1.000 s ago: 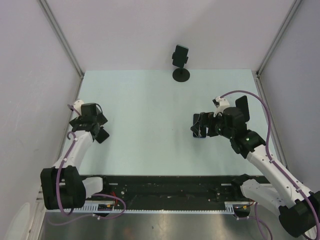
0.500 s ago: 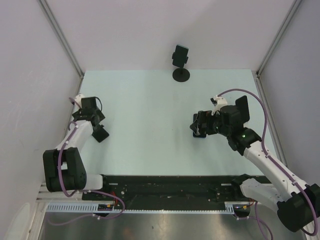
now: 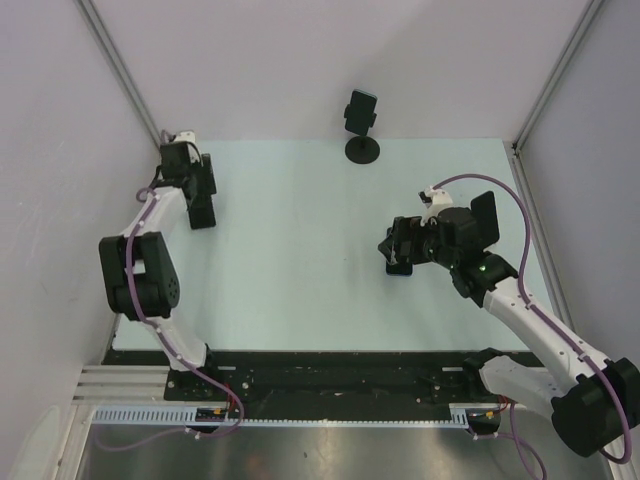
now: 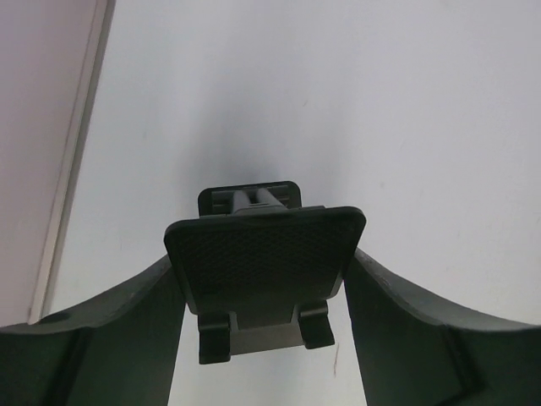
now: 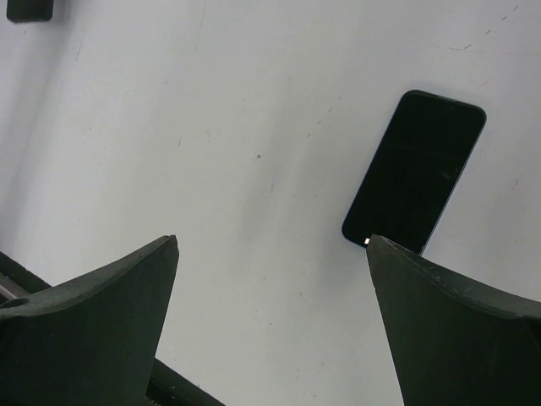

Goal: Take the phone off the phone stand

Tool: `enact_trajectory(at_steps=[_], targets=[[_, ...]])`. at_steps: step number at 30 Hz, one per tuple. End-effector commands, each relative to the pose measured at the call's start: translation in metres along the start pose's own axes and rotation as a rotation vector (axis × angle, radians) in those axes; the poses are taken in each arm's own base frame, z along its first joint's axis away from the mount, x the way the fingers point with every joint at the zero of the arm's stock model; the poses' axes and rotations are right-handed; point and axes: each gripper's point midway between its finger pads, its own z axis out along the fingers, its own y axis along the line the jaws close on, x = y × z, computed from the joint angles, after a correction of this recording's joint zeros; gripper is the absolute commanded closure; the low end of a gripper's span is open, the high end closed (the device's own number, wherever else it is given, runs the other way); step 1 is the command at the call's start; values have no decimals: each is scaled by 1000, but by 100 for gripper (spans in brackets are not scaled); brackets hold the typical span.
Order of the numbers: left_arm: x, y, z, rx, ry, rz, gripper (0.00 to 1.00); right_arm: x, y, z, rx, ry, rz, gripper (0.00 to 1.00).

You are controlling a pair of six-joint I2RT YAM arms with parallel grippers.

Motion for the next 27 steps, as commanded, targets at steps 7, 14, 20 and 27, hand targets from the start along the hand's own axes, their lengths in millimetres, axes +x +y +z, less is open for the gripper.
enact_trajectory(at_steps=[7, 14, 20, 27], targets=[[-66, -37, 34, 396, -146, 345, 50, -27, 5, -7, 14, -68, -47, 0], [-56, -34, 46, 469, -103, 335, 48, -31, -2, -6, 53, -85, -50, 0], [-42, -25, 39, 416, -63, 312, 49, -38, -8, -8, 85, -91, -99, 0], [-35, -21, 23, 391, -47, 279, 49, -41, -13, 0, 65, -80, -101, 0]])
